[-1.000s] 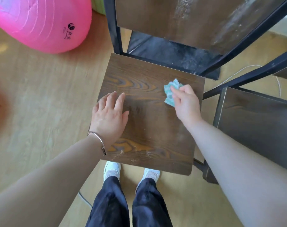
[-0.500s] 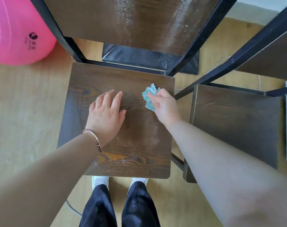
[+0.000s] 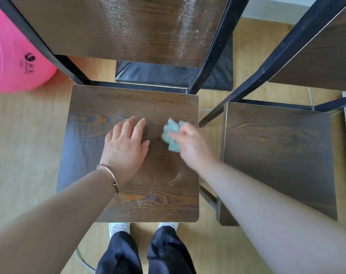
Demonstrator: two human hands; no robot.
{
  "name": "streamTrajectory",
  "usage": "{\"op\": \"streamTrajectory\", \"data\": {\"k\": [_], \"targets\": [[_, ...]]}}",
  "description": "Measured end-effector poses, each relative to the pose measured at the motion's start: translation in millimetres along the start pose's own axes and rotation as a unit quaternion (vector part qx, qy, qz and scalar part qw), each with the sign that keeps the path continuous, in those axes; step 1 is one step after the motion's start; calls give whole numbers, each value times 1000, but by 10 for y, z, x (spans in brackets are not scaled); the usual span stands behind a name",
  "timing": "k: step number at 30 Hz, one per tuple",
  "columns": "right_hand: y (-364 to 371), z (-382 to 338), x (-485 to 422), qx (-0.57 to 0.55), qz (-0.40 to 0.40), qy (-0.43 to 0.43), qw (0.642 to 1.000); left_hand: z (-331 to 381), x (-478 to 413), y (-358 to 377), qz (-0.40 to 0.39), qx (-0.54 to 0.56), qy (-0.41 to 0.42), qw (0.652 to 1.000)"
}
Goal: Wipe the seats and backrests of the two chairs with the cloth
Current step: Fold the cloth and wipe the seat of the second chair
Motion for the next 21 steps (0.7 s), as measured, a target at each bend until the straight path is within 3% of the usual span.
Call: {"op": "streamTrajectory", "data": {"k": [3, 7, 10, 13, 17, 21], "targets": [[-511, 254, -567, 21, 24, 41, 999, 174, -183, -16, 11, 14, 7, 1000], [-626, 429, -819, 144, 40, -26, 988, 361, -382, -10, 19, 24, 7, 1000], [-517, 487, -788, 171, 53, -45, 983, 407, -401, 22, 16, 23, 9, 1000], [-394, 386, -652, 166, 15, -17, 986, 373, -315, 52, 5, 16, 11, 1000], [-171, 178, -104, 4, 0, -5, 1000, 273, -94, 63, -6, 2, 3, 1000], [252, 182, 736, -3, -69, -71, 995, 283, 184, 142, -17, -7, 6, 1000]]}}
Point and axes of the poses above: each hand's wrist, its own x-axis away from the middle knuckle, its own y-axis out of the palm, z = x × y, the point moved 5 cm from there along -x, towards the middle knuckle, and after that the axes turned 2 degrees about -z, right-handed, at the moved point
